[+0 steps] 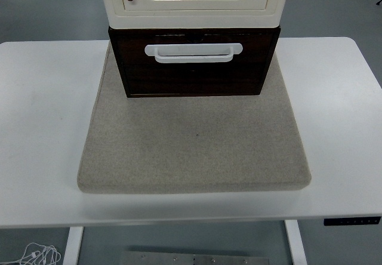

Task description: Open the drawer under the combination cabinet

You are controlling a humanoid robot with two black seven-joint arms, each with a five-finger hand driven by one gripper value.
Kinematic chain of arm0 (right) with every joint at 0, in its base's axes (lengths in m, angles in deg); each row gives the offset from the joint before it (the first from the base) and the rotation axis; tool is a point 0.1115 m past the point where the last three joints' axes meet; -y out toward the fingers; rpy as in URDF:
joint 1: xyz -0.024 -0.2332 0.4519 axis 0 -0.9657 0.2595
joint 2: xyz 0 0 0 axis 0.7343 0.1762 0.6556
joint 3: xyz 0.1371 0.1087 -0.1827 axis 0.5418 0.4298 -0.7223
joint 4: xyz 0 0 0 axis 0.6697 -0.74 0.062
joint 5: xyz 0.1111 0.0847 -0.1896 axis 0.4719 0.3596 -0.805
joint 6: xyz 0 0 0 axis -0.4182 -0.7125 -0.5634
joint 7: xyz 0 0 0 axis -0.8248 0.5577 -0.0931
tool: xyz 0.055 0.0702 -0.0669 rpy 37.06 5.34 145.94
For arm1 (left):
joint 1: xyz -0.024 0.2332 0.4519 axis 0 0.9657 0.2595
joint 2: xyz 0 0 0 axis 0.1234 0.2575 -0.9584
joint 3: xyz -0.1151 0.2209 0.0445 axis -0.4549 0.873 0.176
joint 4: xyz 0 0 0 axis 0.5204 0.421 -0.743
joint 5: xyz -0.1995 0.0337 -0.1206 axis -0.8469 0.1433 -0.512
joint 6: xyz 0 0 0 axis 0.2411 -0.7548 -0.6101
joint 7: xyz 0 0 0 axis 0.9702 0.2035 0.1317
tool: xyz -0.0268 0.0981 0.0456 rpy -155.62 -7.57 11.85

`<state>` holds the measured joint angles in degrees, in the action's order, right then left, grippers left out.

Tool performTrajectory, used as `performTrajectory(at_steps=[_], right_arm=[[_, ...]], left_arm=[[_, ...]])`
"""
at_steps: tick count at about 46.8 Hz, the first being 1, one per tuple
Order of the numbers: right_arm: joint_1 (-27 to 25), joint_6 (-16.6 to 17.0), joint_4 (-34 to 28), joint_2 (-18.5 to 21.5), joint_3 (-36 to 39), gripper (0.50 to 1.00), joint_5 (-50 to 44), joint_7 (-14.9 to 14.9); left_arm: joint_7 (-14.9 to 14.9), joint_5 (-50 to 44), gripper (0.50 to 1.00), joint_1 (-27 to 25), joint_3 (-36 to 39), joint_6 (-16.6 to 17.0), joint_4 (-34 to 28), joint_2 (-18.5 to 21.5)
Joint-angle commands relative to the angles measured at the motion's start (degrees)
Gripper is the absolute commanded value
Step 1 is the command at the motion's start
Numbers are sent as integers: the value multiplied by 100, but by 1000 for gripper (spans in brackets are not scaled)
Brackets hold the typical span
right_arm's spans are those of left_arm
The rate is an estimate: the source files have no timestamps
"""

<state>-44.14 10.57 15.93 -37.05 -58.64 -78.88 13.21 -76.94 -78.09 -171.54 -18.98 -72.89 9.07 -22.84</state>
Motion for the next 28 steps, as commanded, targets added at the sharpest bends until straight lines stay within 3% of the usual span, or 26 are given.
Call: performTrajectory(at_steps=[1, 14, 23, 28], right_arm=[[-2, -8, -1, 0, 0, 928, 0, -1], [-2, -8, -9, 0, 0, 928, 0, -1], [-2, 1, -1, 0, 0, 928, 0, -1], [-2, -8, -1, 0, 0, 928, 0, -1]], left_arm=[[1, 84, 1000, 56, 80, 145, -903, 169], [1, 1191, 1000, 65, 1301, 233, -2881, 354], [45, 2053, 1000, 30, 2022, 189, -3304, 240], [439, 2334, 1000, 56, 2339, 172, -3366, 73]])
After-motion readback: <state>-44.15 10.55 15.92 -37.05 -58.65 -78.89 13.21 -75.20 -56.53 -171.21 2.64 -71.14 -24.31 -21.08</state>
